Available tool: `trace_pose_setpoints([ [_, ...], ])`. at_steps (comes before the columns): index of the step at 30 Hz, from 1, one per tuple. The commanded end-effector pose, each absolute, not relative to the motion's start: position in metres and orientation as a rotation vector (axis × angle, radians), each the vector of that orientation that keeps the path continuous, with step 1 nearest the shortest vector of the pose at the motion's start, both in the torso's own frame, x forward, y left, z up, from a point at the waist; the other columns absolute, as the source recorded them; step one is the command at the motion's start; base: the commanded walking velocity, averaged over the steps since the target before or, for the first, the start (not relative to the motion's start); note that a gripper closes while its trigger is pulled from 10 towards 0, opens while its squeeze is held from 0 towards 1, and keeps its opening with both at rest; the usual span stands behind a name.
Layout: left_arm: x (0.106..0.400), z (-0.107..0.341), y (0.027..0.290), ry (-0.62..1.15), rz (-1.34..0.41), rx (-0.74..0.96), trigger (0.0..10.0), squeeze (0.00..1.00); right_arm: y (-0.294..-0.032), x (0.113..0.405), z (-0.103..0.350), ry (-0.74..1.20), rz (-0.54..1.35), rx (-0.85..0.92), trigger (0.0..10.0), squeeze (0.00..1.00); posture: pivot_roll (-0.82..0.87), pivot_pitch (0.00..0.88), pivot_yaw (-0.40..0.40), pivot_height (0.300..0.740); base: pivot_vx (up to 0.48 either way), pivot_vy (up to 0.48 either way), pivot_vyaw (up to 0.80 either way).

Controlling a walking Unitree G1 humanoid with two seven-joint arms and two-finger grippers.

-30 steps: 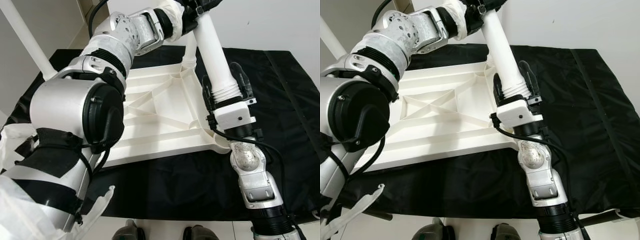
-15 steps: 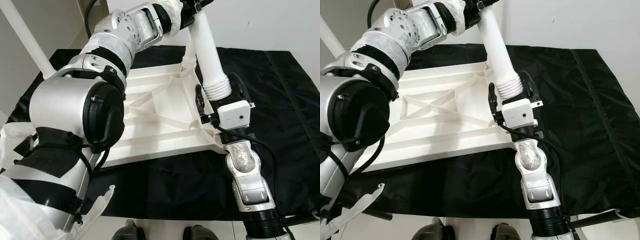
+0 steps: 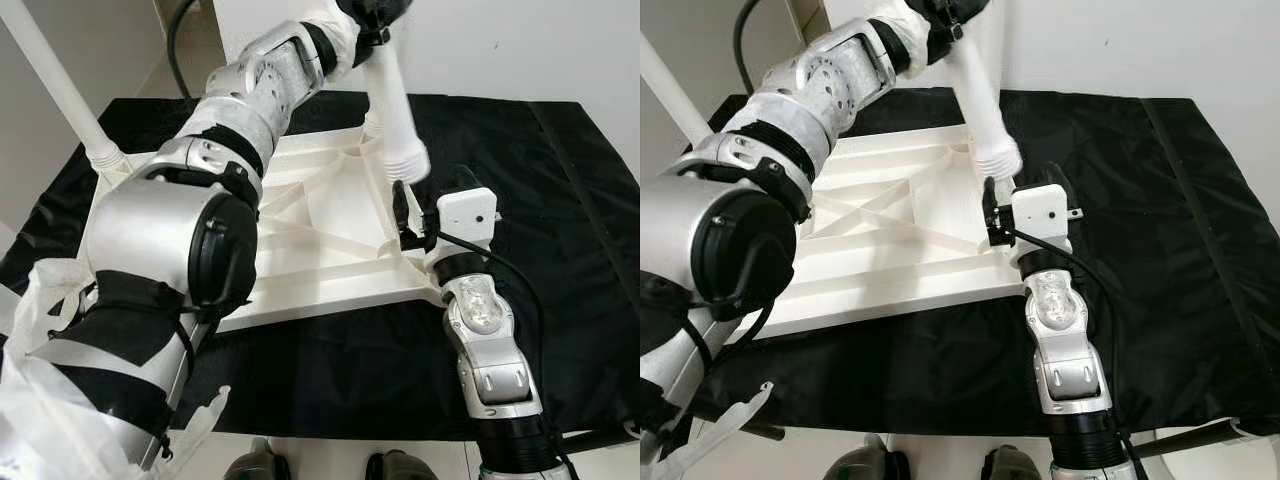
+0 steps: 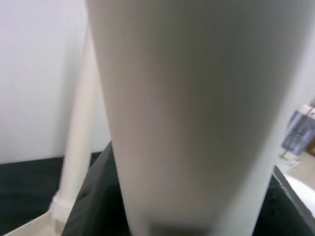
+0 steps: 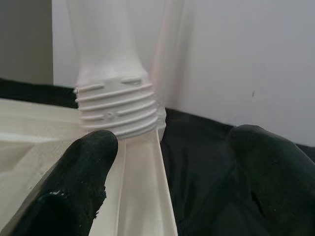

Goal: Building children table

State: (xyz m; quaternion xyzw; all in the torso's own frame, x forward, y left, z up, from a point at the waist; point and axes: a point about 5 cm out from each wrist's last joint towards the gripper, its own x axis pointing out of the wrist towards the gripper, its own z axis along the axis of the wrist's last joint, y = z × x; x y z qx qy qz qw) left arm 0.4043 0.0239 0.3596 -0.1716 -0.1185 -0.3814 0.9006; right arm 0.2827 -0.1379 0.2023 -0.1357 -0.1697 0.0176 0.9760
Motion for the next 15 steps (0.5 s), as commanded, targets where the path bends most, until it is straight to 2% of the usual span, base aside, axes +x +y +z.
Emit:
trace_pose_setpoints([
  [1, 0.403, 0.363, 0.024, -0.275, -0.789, -0.329, 10.0, 0.00, -0.135, 0.283, 0.205, -0.338, 0.046, -0.275, 10.0, 0.00, -0.07, 0.012, 0.053, 0.740, 0.000, 0.000, 0.00],
  [15, 0.390, 0.345, -0.001, -0.375, -0.834, -0.226, 10.0, 0.00, -0.125, 0.292, 0.214, -0.263, 0.161, -0.310, 10.0, 0.00, -0.06, 0.000, 0.042, 0.740, 0.000, 0.000, 0.00],
])
